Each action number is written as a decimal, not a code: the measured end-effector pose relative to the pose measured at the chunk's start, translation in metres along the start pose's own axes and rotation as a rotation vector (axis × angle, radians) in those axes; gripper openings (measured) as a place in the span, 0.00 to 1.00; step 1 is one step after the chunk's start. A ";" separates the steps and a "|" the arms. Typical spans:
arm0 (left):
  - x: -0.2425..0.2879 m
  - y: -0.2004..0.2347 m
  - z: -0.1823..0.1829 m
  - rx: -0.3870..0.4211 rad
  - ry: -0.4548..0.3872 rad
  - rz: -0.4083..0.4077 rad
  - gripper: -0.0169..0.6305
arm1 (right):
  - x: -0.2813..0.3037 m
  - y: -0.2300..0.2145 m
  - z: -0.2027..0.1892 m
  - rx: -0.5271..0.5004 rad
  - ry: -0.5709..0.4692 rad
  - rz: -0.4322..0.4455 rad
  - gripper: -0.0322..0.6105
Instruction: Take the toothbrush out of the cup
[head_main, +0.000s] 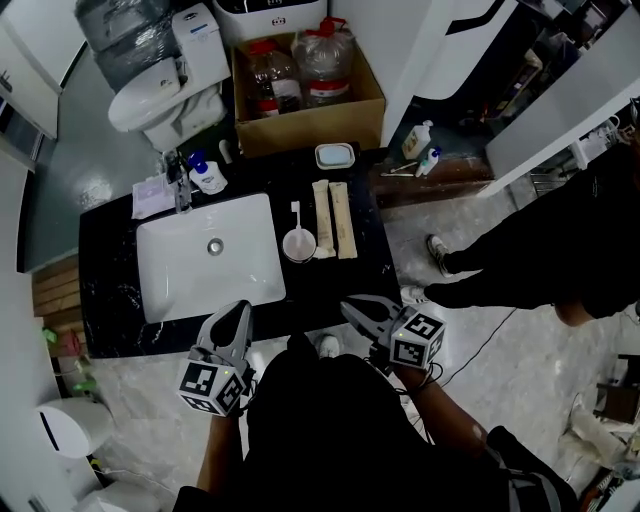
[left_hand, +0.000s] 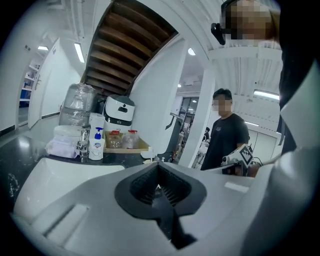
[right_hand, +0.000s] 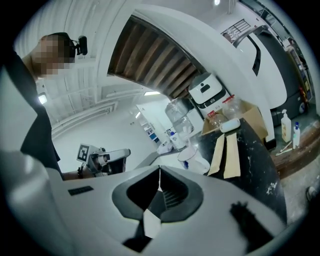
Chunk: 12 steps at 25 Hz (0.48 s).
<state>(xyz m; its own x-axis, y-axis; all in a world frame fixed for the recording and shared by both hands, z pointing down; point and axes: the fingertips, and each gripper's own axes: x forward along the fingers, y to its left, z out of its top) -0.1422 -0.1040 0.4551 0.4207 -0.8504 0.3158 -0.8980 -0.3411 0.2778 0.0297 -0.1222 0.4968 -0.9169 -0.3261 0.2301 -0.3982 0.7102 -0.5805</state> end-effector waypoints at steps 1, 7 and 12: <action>0.003 0.005 0.002 0.001 -0.001 -0.005 0.04 | 0.005 -0.002 0.003 -0.004 -0.001 -0.007 0.07; 0.014 0.034 0.010 0.006 0.004 -0.035 0.04 | 0.036 -0.011 0.026 -0.023 -0.027 -0.044 0.07; 0.024 0.052 0.012 0.009 0.009 -0.059 0.04 | 0.052 -0.010 0.036 -0.055 -0.046 -0.045 0.07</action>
<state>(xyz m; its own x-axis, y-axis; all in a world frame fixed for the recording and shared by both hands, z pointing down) -0.1806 -0.1476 0.4661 0.4742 -0.8251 0.3073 -0.8727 -0.3944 0.2878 -0.0129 -0.1691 0.4864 -0.8966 -0.3856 0.2178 -0.4406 0.7272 -0.5264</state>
